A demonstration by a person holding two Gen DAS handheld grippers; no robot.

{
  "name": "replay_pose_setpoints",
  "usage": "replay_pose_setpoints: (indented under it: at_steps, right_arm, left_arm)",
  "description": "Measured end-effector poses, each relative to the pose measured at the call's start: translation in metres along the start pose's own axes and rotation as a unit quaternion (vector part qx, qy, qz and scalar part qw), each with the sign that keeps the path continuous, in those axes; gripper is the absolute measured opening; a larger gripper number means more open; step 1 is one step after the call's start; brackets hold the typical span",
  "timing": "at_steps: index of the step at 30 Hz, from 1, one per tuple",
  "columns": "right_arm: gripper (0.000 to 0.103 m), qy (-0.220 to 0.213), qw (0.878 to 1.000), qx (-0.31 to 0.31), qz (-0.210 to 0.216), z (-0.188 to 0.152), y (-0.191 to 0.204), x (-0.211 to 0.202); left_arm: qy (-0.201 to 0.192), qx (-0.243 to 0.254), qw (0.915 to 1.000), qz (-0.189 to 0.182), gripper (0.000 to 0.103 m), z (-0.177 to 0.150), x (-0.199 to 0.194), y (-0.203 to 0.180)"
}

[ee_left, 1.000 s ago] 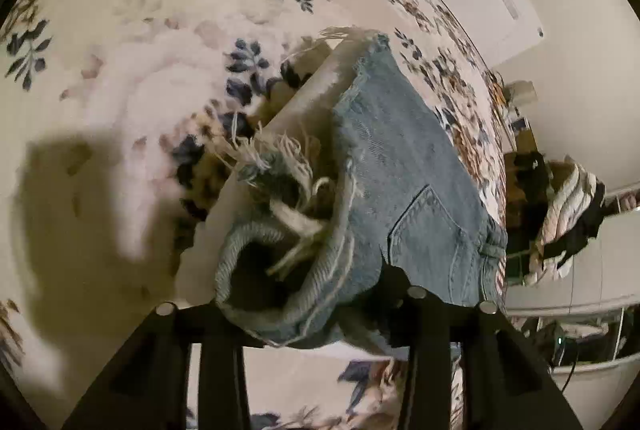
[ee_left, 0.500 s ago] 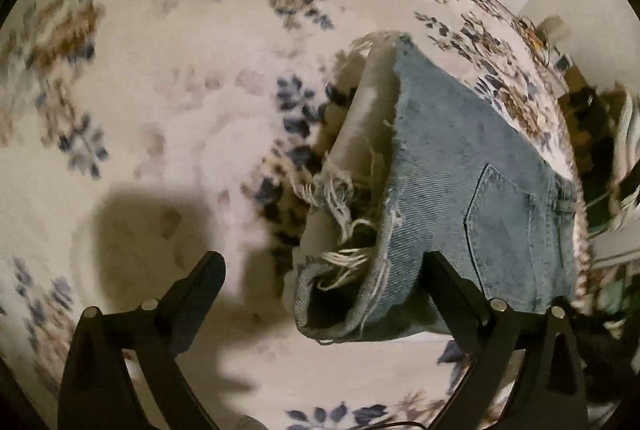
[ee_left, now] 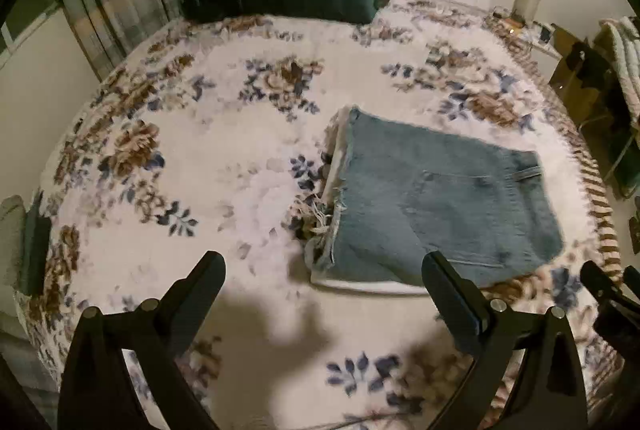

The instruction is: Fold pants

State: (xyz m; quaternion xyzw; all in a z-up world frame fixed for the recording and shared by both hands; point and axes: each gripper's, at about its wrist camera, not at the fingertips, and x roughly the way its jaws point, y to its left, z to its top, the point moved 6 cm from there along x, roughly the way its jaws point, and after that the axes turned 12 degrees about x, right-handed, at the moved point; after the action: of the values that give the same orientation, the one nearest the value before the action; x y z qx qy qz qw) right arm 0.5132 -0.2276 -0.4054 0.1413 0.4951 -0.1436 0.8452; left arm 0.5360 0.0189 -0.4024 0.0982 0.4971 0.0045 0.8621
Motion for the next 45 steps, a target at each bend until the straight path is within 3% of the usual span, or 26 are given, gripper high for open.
replay_pose_setpoints:
  at_steps: [5,17,23,27,34,45]
  right_arm:
    - [0.102,-0.025,1.0,-0.006,0.012,0.0,-0.006,-0.082]
    - [0.102,-0.112,0.992,-0.031,0.056,-0.015,-0.038,-0.336]
    - [0.102,-0.144,0.987,-0.031,0.065,-0.033,-0.063,-0.442]
    - [0.102,-0.161,0.984,-0.039,0.07,-0.048,-0.074,-0.504]
    - [0.103,-0.175,0.982,-0.044,0.064,-0.067,-0.08,-0.573]
    - [0.103,-0.174,0.982,-0.044,0.063,-0.07,-0.065,-0.602]
  left_arm:
    - [-0.029,-0.005,0.9996,0.002,0.101,-0.003,-0.081,-0.002]
    - [-0.104,-0.003,0.9946,0.003,0.101,-0.029,-0.296,-0.013]
    - [-0.126,0.003,0.992,0.003,0.101,-0.047,-0.374,-0.016]
    - [-0.138,0.0,0.9904,-0.002,0.101,-0.057,-0.407,-0.014]
    - [-0.136,-0.002,0.9904,-0.026,0.103,-0.071,-0.44,-0.011]
    - [-0.151,0.007,0.9885,-0.009,0.103,-0.077,-0.463,0.003]
